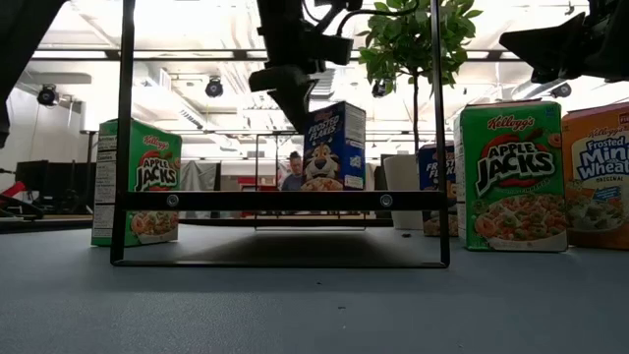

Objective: Stack cereal on shelf
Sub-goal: Put the top left blue cereal box on the shelf

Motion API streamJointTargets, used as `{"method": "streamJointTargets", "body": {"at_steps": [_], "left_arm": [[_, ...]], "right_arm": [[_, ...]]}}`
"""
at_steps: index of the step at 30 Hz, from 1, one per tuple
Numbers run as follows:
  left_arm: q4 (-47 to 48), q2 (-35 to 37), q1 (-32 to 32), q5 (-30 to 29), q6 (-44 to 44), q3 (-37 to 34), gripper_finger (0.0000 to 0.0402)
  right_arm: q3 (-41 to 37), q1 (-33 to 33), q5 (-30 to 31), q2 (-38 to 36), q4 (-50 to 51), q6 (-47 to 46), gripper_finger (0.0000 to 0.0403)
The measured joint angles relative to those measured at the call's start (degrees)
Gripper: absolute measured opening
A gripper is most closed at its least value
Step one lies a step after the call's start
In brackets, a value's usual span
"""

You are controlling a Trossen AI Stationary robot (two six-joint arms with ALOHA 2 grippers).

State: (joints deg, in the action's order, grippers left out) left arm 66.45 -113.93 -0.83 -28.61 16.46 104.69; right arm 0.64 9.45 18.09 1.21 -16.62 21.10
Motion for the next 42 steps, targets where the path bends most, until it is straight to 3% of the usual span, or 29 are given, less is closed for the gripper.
{"method": "streamJointTargets", "body": {"at_steps": [5,8,10,15,20,30,42], "left_arm": [[5.4,1.4,0.1,1.8,-2.4,0.5,0.0001],[6.8,2.9,0.3,12.7,-2.7,-0.4,0.0001],[4.6,3.1,0.4,16.4,-2.6,-1.4,0.0001],[-6.1,3.1,0.0,12.6,-0.6,-5.8,0.0001],[-13.7,3.0,-0.3,1.7,1.4,-8.9,0.0001],[-13.8,3.1,-0.2,8.9,-2.2,-9.1,0.0001],[-17.0,2.8,-0.5,9.7,-2.1,-9.3,0.0001]], "right_arm": [[0.0,0.0,0.0,0.0,0.1,0.0,0.0009],[0.0,0.0,0.0,0.0,0.1,0.0,0.0009],[0.0,0.0,0.0,0.0,0.1,0.0,0.0009],[0.0,0.0,0.0,0.0,0.2,0.0,0.0009],[0.0,0.0,0.0,0.0,0.2,0.0,0.0009],[0.0,0.0,0.0,0.0,0.2,0.1,0.0009],[0.0,0.0,0.0,0.0,0.1,0.0,0.0009]]}}
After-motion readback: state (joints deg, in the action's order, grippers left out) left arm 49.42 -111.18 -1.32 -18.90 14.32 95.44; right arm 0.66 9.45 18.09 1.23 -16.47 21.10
